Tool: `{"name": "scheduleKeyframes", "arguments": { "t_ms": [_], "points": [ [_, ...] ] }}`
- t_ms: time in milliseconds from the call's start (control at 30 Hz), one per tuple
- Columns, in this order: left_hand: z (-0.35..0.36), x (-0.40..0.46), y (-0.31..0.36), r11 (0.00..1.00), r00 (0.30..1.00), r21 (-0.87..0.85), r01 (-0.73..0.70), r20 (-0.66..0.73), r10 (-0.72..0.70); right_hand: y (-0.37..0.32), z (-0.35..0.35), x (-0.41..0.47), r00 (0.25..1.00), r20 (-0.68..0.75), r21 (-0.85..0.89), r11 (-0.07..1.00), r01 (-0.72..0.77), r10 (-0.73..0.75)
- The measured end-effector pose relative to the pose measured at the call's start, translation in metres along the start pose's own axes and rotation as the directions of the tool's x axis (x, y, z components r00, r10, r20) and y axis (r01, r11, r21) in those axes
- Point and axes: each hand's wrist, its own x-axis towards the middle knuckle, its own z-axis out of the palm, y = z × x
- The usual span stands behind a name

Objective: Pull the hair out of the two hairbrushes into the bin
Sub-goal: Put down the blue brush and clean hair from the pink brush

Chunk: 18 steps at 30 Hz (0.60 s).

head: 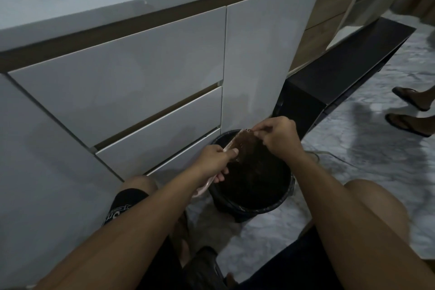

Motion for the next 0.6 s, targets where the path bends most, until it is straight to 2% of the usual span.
{"name": "scheduleKeyframes", "arguments": {
  "t_ms": [67, 233, 300, 467, 533, 600],
  "points": [
    [-0.001, 0.000, 0.003, 1.000, 1.000, -0.004, 0.003, 0.000, -0.003, 0.001, 0.001, -0.001, 1.000, 0.009, 0.013, 1.000, -0.001, 0.000],
    [-0.004, -0.006, 0.010, 0.996, 0.999, -0.083, 0.041, 0.023, -0.039, -0.004, 0.003, -0.010, 0.969, 0.241, 0.042, 0.998, 0.048, -0.057],
    [-0.004, -0.008, 0.012, 0.994, 0.999, -0.100, 0.045, 0.026, -0.043, -0.003, 0.009, -0.014, 0.980, 0.191, 0.038, 0.998, 0.047, -0.054],
    [-0.006, -0.005, 0.003, 0.997, 0.999, -0.059, 0.045, -0.007, -0.046, 0.004, 0.000, -0.008, 0.994, -0.110, 0.053, 0.998, -0.016, 0.022],
    [-0.007, -0.003, 0.000, 0.997, 0.999, -0.055, 0.047, -0.017, -0.048, 0.006, -0.006, -0.007, 0.985, -0.151, 0.083, 0.994, -0.076, 0.088],
    [-0.007, -0.003, -0.003, 0.998, 0.999, -0.040, 0.040, -0.023, -0.041, 0.007, -0.006, -0.010, 0.991, -0.093, 0.092, 0.992, -0.088, 0.097]
  ]
}}
